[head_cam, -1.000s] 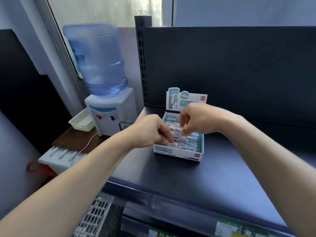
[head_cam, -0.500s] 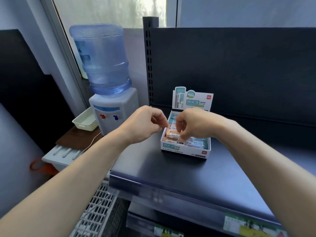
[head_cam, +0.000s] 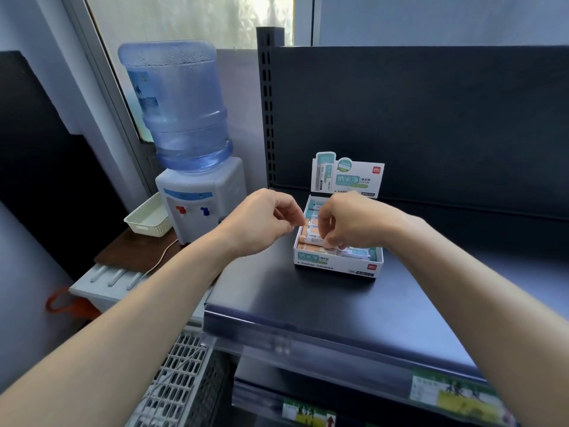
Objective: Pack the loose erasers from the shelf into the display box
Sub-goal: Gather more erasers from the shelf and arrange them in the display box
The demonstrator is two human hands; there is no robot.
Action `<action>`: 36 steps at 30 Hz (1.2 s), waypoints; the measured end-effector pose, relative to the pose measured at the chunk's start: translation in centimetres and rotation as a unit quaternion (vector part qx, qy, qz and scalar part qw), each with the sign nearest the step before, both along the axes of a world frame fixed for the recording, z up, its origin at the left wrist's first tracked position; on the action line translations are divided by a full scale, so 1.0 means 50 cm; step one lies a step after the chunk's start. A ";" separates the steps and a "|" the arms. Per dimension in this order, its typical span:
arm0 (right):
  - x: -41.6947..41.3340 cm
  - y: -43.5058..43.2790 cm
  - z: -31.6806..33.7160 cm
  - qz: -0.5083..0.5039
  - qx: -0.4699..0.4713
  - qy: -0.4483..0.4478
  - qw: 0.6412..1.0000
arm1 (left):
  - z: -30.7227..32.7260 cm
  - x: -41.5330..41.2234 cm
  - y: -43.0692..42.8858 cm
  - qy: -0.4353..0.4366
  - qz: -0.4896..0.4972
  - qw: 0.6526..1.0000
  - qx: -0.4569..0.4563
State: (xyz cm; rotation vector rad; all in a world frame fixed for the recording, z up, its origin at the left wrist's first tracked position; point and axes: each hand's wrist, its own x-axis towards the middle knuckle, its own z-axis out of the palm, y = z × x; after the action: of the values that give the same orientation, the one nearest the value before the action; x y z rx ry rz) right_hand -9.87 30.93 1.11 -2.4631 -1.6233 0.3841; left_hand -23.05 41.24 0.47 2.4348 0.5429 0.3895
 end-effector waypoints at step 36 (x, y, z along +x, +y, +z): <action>0.260 -0.562 0.070 -0.396 -0.034 -0.113 0.911 | 0.067 0.360 -0.404 -0.009 -0.307 0.951 0.043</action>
State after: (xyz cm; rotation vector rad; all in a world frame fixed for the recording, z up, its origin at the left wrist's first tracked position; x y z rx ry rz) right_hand 3.13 2.83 4.61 -3.0207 -0.5324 0.0283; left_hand -5.07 21.03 3.83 2.5216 -0.2556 0.1682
